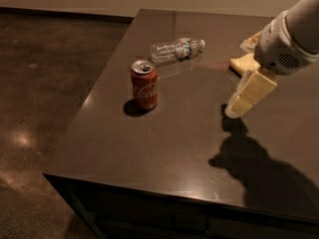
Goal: Pick coke can
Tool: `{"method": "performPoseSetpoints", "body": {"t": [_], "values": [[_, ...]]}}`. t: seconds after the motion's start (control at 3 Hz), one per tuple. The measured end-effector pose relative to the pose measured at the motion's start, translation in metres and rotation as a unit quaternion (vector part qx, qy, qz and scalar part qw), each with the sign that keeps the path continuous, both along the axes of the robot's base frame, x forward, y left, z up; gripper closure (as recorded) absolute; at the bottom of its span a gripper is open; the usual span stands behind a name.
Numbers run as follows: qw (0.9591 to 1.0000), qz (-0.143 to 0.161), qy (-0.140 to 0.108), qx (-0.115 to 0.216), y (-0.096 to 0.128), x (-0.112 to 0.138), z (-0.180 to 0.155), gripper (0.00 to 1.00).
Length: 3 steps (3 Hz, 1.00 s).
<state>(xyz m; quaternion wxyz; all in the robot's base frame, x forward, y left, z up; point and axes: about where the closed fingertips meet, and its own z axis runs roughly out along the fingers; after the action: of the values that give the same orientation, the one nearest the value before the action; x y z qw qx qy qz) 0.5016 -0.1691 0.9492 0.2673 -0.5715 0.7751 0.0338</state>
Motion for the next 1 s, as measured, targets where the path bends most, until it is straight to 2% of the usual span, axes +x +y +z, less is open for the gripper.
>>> {"method": "performPoseSetpoints", "body": {"t": [0.67,1.0], "values": [[0.9978,0.008,-0.037,0.055,0.061,0.034,-0.027,0.00],[0.9956,0.013,-0.041,0.084,0.091,0.049,-0.032,0.00]]}}
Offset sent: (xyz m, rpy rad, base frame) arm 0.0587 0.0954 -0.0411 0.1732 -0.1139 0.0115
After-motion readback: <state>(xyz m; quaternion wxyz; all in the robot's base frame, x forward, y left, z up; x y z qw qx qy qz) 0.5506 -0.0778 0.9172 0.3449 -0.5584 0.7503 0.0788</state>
